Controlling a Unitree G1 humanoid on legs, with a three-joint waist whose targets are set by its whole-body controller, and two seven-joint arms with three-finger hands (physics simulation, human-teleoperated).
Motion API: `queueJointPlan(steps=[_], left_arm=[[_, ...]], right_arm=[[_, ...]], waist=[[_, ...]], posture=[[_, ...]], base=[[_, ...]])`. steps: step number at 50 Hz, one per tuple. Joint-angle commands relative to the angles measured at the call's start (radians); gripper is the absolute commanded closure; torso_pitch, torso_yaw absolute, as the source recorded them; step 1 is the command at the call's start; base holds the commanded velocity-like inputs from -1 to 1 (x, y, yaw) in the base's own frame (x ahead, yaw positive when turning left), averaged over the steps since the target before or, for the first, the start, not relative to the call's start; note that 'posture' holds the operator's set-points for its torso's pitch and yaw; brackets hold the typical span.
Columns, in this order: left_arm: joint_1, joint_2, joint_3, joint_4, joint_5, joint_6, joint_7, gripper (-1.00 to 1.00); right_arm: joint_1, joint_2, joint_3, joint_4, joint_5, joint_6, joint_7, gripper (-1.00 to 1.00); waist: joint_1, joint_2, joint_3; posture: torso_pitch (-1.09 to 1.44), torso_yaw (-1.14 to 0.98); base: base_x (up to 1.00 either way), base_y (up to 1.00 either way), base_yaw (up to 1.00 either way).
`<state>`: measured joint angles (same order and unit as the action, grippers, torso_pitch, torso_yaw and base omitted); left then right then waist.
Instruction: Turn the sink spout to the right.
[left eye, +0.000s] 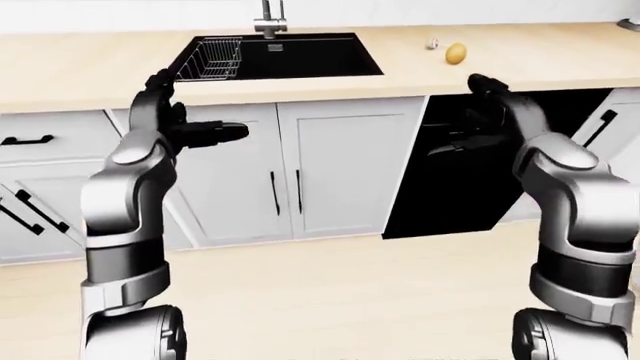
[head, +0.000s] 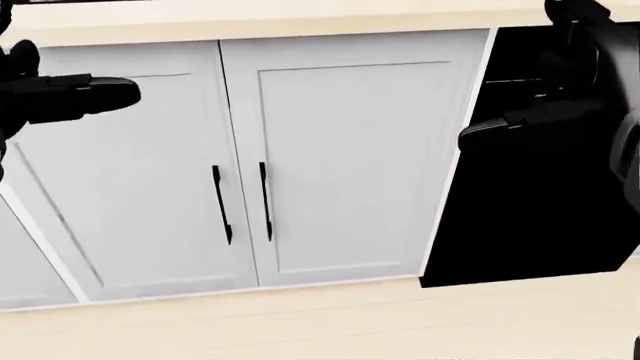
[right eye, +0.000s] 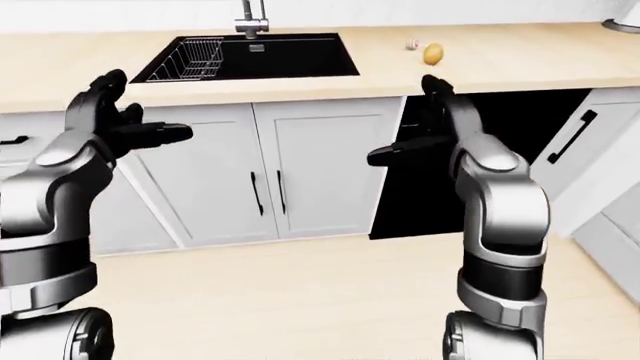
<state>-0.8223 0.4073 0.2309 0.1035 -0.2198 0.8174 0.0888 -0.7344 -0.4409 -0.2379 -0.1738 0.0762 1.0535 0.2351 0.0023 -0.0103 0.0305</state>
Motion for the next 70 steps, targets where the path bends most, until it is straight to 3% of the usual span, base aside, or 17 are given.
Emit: queueJointPlan(steps=[1,12,16,24,29,30,32,38,41,42,44,50,55,56,57,68,70], left_arm=[[-0.060,0.023,0.000,-0.035,0.010,-0.015,-0.001,-1.00],[-0.224,0.105,-0.013,-0.052,0.084,0.097,-0.078,-1.00],[-0.262,0.132,-0.011,-0.091,0.096,0.150,-0.103,-1.00],[-0.266,0.129,-0.005,-0.074,0.120,0.132,-0.117,-1.00],[-0.283,0.147,0.006,-0.078,0.130,0.144,-0.120,-1.00],[-0.287,0.149,0.008,-0.078,0.128,0.151,-0.121,-1.00],[-0.286,0.149,0.008,-0.091,0.127,0.159,-0.121,-1.00],[-0.279,0.156,0.011,-0.106,0.129,0.162,-0.122,-1.00],[-0.279,0.160,0.013,-0.119,0.129,0.173,-0.122,-1.00],[-0.279,0.160,0.013,-0.124,0.128,0.176,-0.122,-1.00],[-0.280,0.160,0.013,-0.131,0.127,0.181,-0.122,-1.00],[-0.301,0.171,0.020,-0.152,0.118,0.213,-0.127,-1.00],[-0.296,0.172,0.019,-0.148,0.116,0.205,-0.124,-1.00],[-0.297,0.173,0.019,-0.149,0.116,0.209,-0.124,-1.00],[-0.301,0.177,0.019,-0.154,0.115,0.216,-0.125,-1.00],[-0.301,0.189,0.022,-0.158,0.110,0.219,-0.125,-1.00],[-0.309,0.196,0.022,-0.158,0.111,0.225,-0.127,-1.00]], right_arm=[[-0.060,-0.028,-0.010,-0.048,0.003,0.029,0.008,-1.00],[-0.251,-0.141,-0.010,-0.057,0.002,0.212,0.048,-1.00],[-0.289,-0.176,0.006,-0.076,-0.010,0.263,0.071,-1.00],[-0.282,-0.204,-0.017,-0.118,-0.029,0.304,0.101,-1.00],[-0.304,-0.209,0.003,-0.108,-0.045,0.312,0.114,-1.00],[-0.312,-0.206,0.008,-0.102,-0.049,0.314,0.117,-1.00],[-0.328,-0.207,0.018,-0.098,-0.056,0.322,0.123,-1.00],[-0.340,-0.197,0.036,-0.101,-0.085,0.332,0.144,-1.00],[-0.342,-0.192,0.042,-0.108,-0.097,0.338,0.156,-1.00],[-0.340,-0.190,0.042,-0.110,-0.101,0.338,0.159,-1.00],[-0.337,-0.187,0.043,-0.111,-0.109,0.336,0.164,-1.00],[-0.335,-0.182,0.042,-0.123,-0.129,0.344,0.186,-1.00],[-0.332,-0.178,0.044,-0.128,-0.141,0.347,0.199,-1.00],[-0.334,-0.178,0.045,-0.128,-0.143,0.348,0.201,-1.00],[-0.338,-0.179,0.046,-0.128,-0.146,0.351,0.205,-1.00],[-0.347,-0.176,0.053,-0.141,-0.173,0.364,0.226,-1.00],[-0.347,-0.176,0.054,-0.140,-0.177,0.365,0.230,-1.00]], waist=[[0.000,0.001,-0.030],[0.001,0.003,-0.044],[0.003,0.003,0.012],[0.004,0.002,0.011],[-0.008,0.093,-0.008],[0.004,0.050,0.005],[-0.003,0.074,0.002],[0.014,0.015,0.007],[0.019,-0.069,-0.017],[0.009,-0.028,-0.001],[0.009,-0.053,0.006],[-0.002,0.001,0.012],[-0.023,0.117,-0.035],[-0.011,0.081,-0.005],[-0.016,0.097,0.005],[0.017,-0.040,-0.012],[0.012,-0.035,-0.007]], posture=[[0.00,0.00],[0.00,0.00],[0.00,0.00],[0.00,0.00],[0.00,0.00],[0.00,0.00],[0.00,0.00],[0.00,0.00],[0.00,0.00],[0.00,0.00],[0.00,0.00],[0.00,0.00],[0.00,0.00],[0.00,0.00],[0.00,0.00],[0.00,0.00],[0.00,0.00]], base=[[0.00,0.00,0.00],[0.01,0.00,0.00],[0.31,0.00,0.00],[0.34,0.00,0.00],[0.34,0.00,0.00],[0.31,0.00,0.00],[0.30,0.00,0.00],[0.30,0.00,0.00],[0.30,0.00,0.00],[0.30,0.00,0.00],[0.30,0.00,0.00],[0.31,0.00,0.00],[0.31,0.00,0.00],[0.31,0.00,0.00],[0.30,0.00,0.00],[0.30,0.00,0.00],[0.30,0.00,0.00]])
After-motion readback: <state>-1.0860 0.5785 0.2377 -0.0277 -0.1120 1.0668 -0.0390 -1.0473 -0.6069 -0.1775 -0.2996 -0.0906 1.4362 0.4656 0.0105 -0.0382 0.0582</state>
